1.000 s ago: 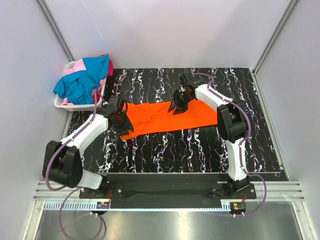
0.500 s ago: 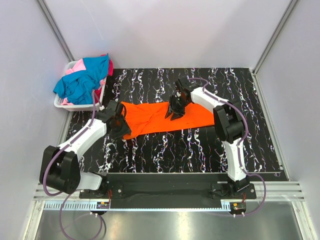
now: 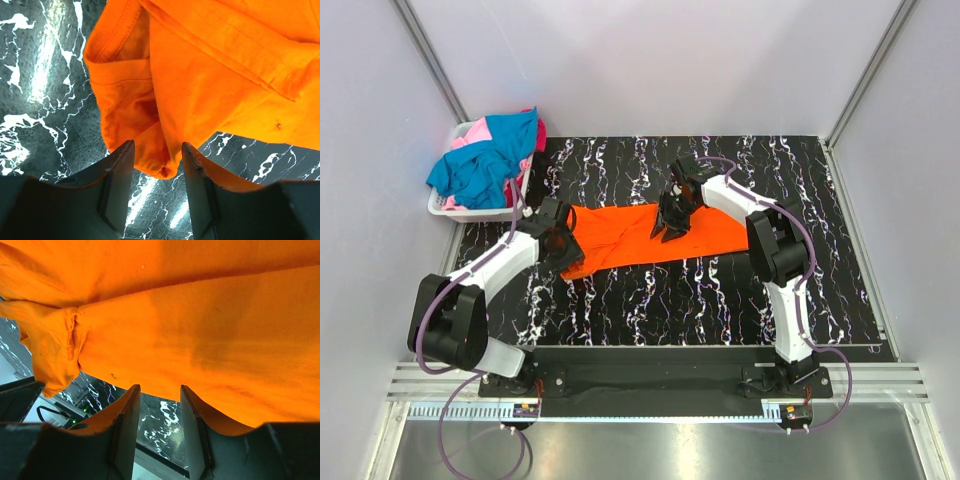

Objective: Fold and stack the t-shirts
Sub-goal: Fold the tshirt

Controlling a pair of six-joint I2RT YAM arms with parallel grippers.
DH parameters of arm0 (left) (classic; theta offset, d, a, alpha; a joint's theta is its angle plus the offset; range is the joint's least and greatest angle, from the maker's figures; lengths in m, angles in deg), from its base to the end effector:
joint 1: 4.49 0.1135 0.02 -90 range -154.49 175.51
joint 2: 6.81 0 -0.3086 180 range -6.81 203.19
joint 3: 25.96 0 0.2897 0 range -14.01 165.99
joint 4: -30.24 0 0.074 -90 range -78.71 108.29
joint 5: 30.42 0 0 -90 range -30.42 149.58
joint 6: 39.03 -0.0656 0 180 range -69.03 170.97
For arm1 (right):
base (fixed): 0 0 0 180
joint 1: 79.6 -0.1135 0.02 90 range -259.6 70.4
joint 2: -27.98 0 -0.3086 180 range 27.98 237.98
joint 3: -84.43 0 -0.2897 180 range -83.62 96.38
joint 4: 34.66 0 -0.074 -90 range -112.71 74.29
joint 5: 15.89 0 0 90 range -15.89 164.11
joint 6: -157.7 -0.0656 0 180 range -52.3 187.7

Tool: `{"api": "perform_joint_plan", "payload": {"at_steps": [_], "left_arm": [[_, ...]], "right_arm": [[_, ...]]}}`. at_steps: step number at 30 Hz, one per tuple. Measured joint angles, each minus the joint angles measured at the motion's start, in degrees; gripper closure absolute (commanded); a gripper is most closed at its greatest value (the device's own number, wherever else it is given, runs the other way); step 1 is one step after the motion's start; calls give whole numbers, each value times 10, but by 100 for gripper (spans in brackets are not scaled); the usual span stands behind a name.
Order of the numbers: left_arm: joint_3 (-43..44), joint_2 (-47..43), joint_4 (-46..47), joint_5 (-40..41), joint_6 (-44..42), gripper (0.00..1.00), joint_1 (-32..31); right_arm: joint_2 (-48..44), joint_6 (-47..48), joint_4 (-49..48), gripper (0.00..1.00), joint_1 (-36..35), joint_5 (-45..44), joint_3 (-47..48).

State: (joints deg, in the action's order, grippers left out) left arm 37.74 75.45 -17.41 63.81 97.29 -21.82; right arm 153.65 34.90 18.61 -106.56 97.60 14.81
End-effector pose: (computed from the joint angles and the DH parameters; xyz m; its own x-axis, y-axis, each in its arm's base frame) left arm 0.2967 -0.0875 0.1995 -0.7976 -0.5067 -0.3274 -0.4462 0.8607 -0.2451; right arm 0.4592 0.2629 0.1629 -0.9930 0.0523 -0.1063 -0.0092 0.8602 0.5099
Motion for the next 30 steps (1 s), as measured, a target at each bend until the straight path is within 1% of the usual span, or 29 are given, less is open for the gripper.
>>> {"api": "perform_joint_plan", "payload": {"at_steps": [2,3,5,6,8,13,20,25,30], "left_arm": [[0,0,3,-2,0,59,1],[0,0,5,-3,0,67,1],[0,0,8,-5,0,77,2],[0,0,9,-6,0,89,2],[0,0,10,-7,-2,99,3],[0,0,12,-8,-4,100,6],[0,1,11,-3,-3,100,10],[0,4,-9,25,3,100,15],[0,4,-30,58,14,100,22]], "right_arm": [[0,0,2,55,0,0,0],[0,0,3,55,0,-1,0],[1,0,5,55,0,-1,0],[2,0,6,56,0,-2,0],[5,0,7,57,0,-4,0],[10,0,26,57,0,-17,-4],[6,0,34,59,0,-34,-36],[5,0,40,61,0,-43,-38],[0,-4,69,64,0,-77,-38]]}}
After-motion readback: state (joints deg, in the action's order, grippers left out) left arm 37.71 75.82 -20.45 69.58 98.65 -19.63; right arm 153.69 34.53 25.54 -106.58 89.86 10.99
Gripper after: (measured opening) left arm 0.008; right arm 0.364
